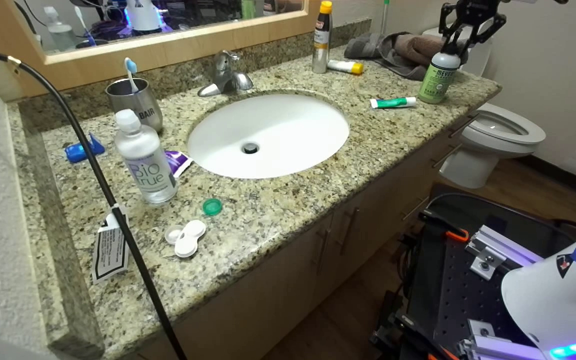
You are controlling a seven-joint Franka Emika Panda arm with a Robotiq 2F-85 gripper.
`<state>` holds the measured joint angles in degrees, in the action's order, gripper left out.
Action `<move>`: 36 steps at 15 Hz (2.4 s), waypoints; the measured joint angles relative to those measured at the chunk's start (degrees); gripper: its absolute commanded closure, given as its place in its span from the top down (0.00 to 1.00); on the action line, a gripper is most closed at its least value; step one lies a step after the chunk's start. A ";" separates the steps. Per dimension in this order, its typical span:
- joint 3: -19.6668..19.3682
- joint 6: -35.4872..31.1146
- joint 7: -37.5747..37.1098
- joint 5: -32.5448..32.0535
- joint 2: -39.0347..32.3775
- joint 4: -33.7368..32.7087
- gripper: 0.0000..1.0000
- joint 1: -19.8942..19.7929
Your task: Move the two bottles to the bottom of the counter and then move the squeeze tube a forward
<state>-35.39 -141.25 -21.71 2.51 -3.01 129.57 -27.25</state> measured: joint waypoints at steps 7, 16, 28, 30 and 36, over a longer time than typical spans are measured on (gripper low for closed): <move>3.36 -2.35 -1.27 -1.22 0.28 2.16 1.00 2.36; 7.58 -2.98 -10.06 -16.40 7.22 2.97 1.00 3.53; 13.41 4.61 10.76 -7.74 21.52 4.01 1.00 6.31; 13.51 4.57 10.58 -7.77 21.57 4.02 1.00 6.14; 15.33 6.71 7.55 -12.49 15.52 2.30 1.00 5.84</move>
<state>-20.06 -134.54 -14.15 -9.99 12.51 131.87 -21.42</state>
